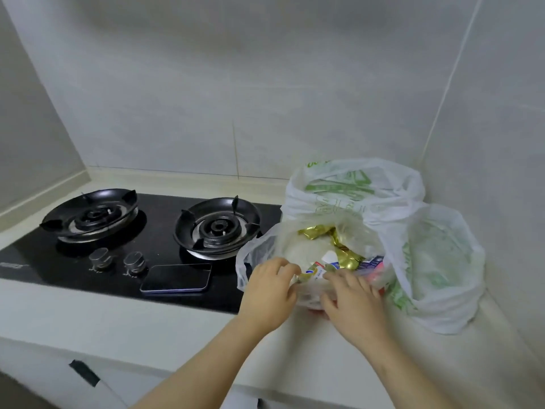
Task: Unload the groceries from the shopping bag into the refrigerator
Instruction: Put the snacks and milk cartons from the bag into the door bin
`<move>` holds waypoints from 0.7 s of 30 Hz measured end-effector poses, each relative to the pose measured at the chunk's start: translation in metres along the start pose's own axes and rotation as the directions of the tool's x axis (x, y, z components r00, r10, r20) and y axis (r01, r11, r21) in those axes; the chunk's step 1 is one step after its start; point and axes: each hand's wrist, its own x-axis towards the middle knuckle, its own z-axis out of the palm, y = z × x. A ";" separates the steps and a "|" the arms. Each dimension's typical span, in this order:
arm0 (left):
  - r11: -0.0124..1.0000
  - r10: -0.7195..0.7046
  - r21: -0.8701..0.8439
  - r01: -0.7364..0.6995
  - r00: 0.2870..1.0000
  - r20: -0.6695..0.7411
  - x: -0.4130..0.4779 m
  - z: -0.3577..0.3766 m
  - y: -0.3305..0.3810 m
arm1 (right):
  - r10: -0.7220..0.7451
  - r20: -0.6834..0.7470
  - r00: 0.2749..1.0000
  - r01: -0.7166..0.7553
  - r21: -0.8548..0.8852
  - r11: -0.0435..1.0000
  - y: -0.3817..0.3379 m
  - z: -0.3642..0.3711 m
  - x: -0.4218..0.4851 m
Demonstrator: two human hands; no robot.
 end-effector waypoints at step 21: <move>0.998 0.032 -0.066 -0.012 0.949 0.313 0.028 0.056 -0.030 | 0.081 -0.144 0.986 -0.103 -0.148 0.984 0.023 0.046 0.004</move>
